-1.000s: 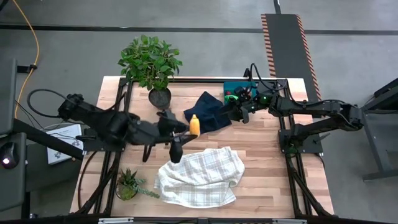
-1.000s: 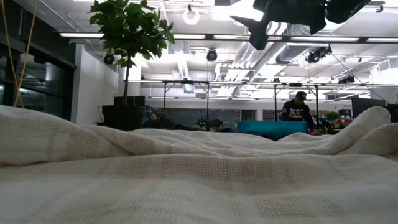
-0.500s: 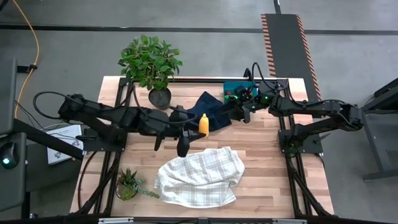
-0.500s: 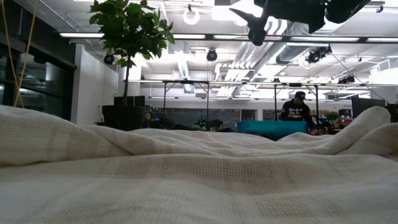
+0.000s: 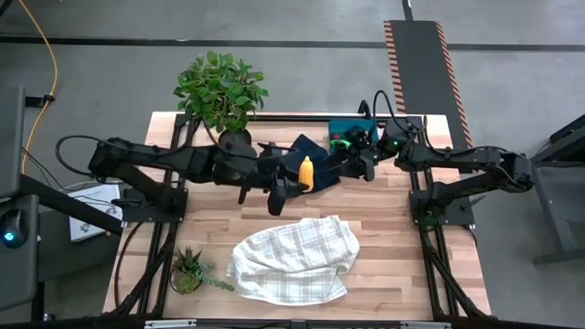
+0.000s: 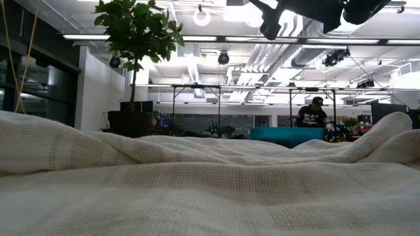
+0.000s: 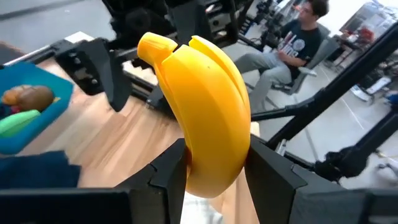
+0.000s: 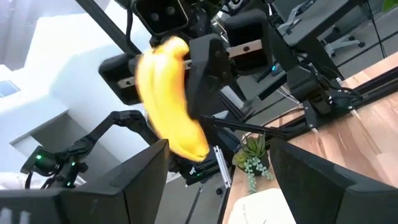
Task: Pick and placing Produce into tupperware
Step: Put the yellow banana into the blue bin
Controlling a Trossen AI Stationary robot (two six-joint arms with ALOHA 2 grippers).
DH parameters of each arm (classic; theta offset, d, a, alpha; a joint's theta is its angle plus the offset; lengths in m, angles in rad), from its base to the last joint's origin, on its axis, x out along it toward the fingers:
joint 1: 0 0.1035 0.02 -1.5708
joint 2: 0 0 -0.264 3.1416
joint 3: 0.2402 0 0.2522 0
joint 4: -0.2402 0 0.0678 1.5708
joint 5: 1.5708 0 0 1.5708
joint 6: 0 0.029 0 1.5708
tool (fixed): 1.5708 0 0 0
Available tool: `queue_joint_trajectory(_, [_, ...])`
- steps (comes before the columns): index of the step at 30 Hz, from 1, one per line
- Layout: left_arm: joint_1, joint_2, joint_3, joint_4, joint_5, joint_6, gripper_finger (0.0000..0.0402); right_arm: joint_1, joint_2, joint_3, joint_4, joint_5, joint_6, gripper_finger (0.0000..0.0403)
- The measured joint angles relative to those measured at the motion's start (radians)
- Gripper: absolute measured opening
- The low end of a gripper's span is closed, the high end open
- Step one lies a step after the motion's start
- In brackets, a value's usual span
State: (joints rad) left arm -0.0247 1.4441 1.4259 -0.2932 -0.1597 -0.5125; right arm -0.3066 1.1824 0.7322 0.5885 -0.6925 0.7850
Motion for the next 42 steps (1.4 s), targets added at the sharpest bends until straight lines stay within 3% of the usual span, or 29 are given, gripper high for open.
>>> queue_joint_trajectory(10, [0.014,0.048,0.001,0.060,0.045,-0.002,0.0134,0.000,0.000,0.000,-0.006,0.027,-0.011,0.0273])
queue_joint_trajectory(22, [0.014,0.047,0.001,0.060,0.044,-0.016,0.0134,0.000,0.000,0.000,-0.015,-0.011,-0.017,0.0321])
queue_joint_trajectory(35, [0.052,0.059,0.001,0.064,0.048,-0.042,0.0134,0.000,0.000,0.000,0.021,-0.005,-0.038,0.0324])
queue_joint_trajectory(42, [0.073,0.096,0.002,0.121,0.088,-0.040,0.0134,0.000,0.000,0.000,0.022,0.054,-0.085,0.0324])
